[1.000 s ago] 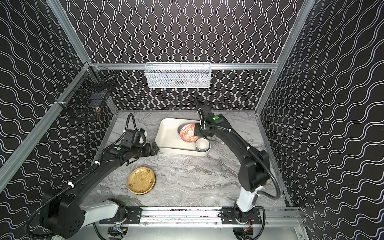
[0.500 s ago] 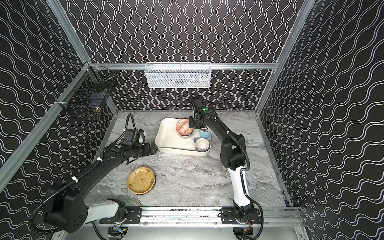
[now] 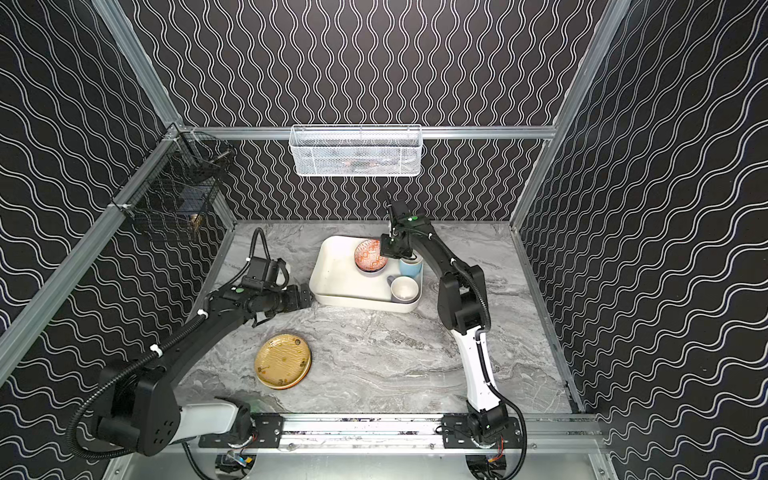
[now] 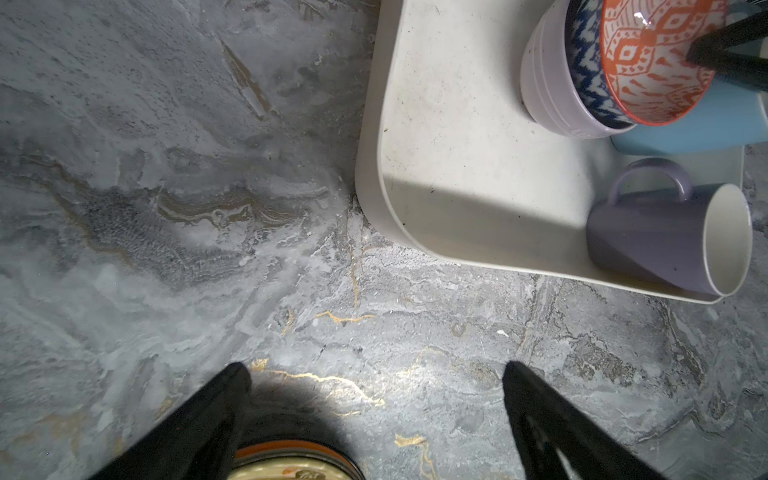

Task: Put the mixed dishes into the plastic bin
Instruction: 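Carry the orange-patterned bowl with the right gripper and set it into the lavender bowl, then open the right gripper and withdraw while the left gripper reaches to the orange bowl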

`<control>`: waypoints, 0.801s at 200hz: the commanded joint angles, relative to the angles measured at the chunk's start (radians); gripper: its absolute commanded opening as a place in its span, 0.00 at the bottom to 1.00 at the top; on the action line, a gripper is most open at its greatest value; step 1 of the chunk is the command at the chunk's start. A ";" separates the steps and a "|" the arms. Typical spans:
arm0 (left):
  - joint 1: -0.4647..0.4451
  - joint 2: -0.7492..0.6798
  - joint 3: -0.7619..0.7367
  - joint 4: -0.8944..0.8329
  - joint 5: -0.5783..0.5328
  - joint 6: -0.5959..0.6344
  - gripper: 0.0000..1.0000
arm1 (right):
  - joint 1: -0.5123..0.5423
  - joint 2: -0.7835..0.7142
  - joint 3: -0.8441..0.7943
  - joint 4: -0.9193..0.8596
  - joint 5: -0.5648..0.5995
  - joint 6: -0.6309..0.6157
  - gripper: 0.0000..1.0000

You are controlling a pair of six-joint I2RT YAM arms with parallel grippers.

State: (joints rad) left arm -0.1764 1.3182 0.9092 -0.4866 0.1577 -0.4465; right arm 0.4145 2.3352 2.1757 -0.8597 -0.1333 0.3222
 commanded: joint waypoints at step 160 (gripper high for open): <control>0.007 0.023 0.036 0.048 0.063 -0.019 0.98 | 0.017 -0.189 -0.126 0.027 -0.007 -0.018 0.48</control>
State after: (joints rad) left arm -0.1699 1.3262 0.9195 -0.4683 0.1963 -0.4503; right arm 0.4305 2.2173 2.0918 -0.8410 -0.1497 0.3199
